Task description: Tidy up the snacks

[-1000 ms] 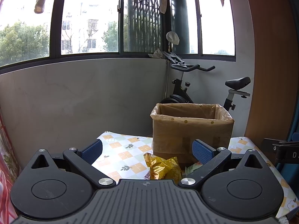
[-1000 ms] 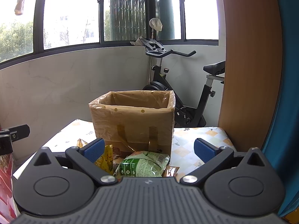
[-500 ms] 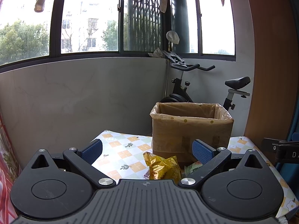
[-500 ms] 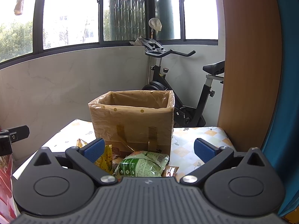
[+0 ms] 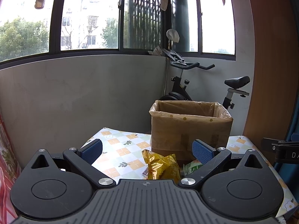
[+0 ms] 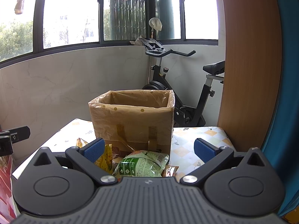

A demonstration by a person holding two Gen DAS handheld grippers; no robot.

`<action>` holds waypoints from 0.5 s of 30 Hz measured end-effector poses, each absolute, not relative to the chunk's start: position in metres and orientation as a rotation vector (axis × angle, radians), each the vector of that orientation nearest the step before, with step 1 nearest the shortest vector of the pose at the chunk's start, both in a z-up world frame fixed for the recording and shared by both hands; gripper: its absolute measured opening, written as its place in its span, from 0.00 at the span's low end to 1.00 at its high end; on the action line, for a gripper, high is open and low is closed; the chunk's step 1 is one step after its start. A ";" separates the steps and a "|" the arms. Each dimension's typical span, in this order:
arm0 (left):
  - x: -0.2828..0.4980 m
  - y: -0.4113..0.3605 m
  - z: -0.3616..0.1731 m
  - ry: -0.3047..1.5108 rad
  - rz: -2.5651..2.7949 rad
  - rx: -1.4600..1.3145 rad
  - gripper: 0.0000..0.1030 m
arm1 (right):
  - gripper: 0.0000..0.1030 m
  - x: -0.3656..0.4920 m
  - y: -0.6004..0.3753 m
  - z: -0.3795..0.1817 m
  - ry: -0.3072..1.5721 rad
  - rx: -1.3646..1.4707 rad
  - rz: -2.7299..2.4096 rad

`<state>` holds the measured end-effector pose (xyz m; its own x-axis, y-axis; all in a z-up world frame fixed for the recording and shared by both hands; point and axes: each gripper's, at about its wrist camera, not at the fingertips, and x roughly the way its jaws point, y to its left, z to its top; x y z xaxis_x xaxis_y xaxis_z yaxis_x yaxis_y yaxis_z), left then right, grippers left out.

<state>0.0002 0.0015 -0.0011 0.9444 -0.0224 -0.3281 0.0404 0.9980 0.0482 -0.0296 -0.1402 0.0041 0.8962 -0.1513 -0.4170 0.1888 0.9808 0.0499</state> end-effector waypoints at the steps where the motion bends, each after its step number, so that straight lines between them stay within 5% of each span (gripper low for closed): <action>1: 0.000 0.001 -0.001 0.334 -0.032 0.055 1.00 | 1.00 -0.030 -0.140 0.004 0.424 0.090 -0.176; 15: 0.002 0.002 -0.003 0.339 -0.030 0.047 1.00 | 1.00 -0.030 -0.140 0.004 0.426 0.088 -0.175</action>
